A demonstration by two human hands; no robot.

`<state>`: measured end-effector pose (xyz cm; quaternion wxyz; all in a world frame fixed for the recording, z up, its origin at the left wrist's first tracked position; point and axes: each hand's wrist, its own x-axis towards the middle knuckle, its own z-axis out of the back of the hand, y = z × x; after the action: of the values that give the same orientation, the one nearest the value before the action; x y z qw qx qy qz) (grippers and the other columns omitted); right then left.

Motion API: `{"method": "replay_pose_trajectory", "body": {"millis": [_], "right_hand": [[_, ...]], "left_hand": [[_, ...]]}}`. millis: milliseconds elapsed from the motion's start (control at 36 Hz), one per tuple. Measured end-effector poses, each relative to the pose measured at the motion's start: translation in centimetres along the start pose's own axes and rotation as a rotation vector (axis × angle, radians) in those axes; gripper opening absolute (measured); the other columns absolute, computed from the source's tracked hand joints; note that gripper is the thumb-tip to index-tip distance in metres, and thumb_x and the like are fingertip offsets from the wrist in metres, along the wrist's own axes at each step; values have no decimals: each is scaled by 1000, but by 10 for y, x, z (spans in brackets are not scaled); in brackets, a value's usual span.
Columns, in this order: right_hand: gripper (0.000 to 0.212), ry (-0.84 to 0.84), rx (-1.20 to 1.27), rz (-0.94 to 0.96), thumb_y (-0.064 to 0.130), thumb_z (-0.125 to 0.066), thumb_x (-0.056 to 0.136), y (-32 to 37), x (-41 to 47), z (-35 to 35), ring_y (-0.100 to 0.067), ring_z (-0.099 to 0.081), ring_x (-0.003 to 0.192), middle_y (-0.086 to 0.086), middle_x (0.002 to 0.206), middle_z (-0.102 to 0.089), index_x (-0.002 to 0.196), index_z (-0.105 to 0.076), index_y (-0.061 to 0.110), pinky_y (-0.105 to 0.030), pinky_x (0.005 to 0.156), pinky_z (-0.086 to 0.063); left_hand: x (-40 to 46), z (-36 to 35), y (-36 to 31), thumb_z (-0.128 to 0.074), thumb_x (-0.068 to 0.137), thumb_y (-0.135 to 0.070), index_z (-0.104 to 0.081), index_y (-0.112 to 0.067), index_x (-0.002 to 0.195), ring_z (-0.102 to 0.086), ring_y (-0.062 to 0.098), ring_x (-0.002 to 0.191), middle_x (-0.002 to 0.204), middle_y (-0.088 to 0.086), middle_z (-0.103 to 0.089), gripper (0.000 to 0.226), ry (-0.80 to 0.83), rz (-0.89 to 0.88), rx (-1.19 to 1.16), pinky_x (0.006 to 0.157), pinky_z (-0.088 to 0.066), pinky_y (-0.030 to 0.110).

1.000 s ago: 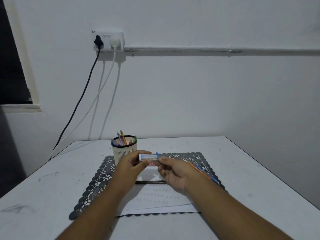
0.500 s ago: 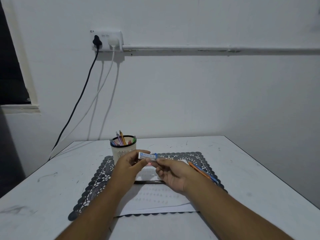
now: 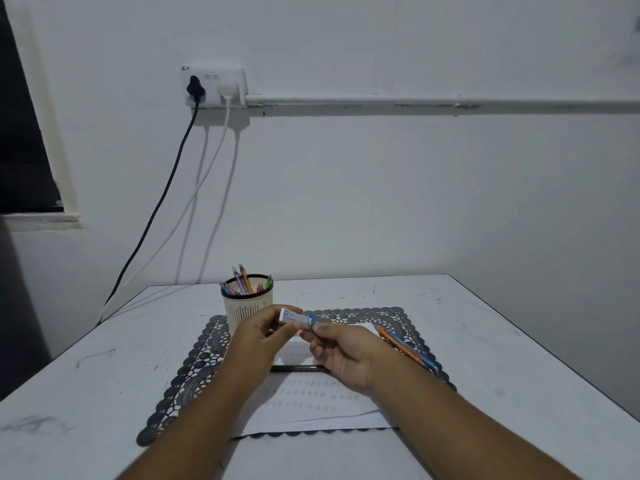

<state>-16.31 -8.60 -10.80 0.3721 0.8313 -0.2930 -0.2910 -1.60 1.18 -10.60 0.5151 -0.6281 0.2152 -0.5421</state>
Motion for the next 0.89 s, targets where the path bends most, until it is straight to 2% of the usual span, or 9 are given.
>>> {"method": "replay_pose_trajectory", "body": {"millis": [139,250,333,389,472,556,694,889], "right_hand": [[14,-18,7,2,-2,-59,101,0,-1,-1,-15,-63,57,-23,97,-76,107,-68,-11,-20,50,-54],[8,-78,16,25,-2,-66,97,2,-2,0,-13,-61,50,-19,81,-74,100,-70,-9,-18,46,-51],[10,-113,-6,73,-1,-72,93,4,-3,0,-12,-60,51,-17,80,-74,99,-74,-8,-18,47,-51],[11,-135,-71,122,3,-76,91,4,-4,2,-12,-60,53,-15,82,-74,98,-76,-6,-19,50,-52],[13,-138,-249,198,15,-79,91,3,-6,6,-11,-56,53,-13,83,-74,90,-78,2,-24,54,-48],[16,-162,-422,315,19,-79,91,3,-8,6,-13,-54,53,-16,84,-76,86,-75,4,-26,50,-41],[16,-196,-621,479,16,-79,91,2,-13,1,-12,-60,57,-13,81,-78,82,-70,6,-25,47,-43],[18,-205,-669,500,17,-80,90,2,-12,-1,-14,-58,56,-15,80,-76,80,-68,8,-29,47,-41]], "left_hand": [[0,1,-1,-69,93,-5,-75,-12,102,-70,5,77,91,3,-79,12,-13,-2,31,64,-49,14],[1,6,3,-74,92,-10,-76,-25,99,-72,17,81,92,-5,-78,17,-44,2,195,68,-57,29],[0,8,5,-79,88,-10,-75,-29,96,-68,2,78,90,-24,-73,21,-58,-31,370,63,-50,13],[1,9,7,-81,86,-12,-74,-30,97,-65,-3,80,88,-30,-69,22,-23,-69,462,64,-46,10],[2,11,14,-84,84,-20,-73,-35,99,-64,1,80,85,-25,-70,24,5,-70,581,67,-51,21],[4,12,18,-84,83,-25,-73,-36,102,-63,1,79,83,-19,-70,25,1,-46,663,73,-56,34],[5,11,20,-82,85,-29,-70,-39,105,-63,2,81,83,-17,-69,25,40,-15,718,74,-56,32],[6,10,21,-82,85,-28,-65,-43,96,-63,2,77,80,-17,-68,25,20,-1,739,70,-56,32]]}}
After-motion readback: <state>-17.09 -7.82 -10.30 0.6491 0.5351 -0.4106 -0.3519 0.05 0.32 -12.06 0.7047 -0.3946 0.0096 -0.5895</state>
